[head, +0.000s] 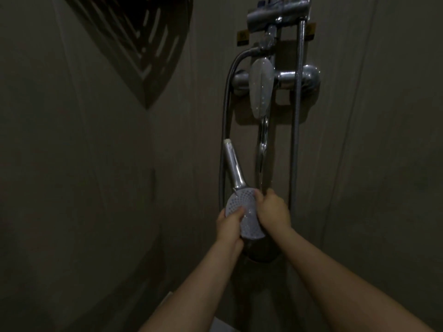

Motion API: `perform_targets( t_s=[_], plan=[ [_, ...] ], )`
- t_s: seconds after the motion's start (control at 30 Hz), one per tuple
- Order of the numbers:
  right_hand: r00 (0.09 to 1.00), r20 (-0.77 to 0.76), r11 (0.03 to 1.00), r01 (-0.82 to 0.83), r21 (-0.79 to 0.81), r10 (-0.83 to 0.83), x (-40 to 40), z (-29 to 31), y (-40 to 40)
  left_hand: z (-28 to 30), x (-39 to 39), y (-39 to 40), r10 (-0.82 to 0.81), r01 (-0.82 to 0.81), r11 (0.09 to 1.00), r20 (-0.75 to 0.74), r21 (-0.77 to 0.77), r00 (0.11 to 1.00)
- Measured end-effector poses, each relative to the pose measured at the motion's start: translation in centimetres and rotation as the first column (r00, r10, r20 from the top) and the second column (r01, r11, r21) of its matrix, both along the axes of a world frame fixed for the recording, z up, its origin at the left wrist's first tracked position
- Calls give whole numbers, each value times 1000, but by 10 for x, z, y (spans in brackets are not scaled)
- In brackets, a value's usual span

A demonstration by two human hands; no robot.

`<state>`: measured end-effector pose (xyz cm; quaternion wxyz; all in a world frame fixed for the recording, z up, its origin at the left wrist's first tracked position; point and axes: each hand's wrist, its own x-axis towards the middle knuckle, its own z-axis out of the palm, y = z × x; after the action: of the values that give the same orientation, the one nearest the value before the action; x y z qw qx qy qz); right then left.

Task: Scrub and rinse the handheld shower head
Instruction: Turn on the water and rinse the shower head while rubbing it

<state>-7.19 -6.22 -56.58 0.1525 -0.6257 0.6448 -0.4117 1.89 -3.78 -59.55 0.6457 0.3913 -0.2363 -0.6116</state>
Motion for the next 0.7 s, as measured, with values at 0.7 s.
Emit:
perform_targets(
  t_s=[0.7],
  plan=[
    [886, -463, 993, -46, -111, -11, 8, 0, 25, 21, 83, 5, 133, -107, 991, 546, -79, 827]
  ],
)
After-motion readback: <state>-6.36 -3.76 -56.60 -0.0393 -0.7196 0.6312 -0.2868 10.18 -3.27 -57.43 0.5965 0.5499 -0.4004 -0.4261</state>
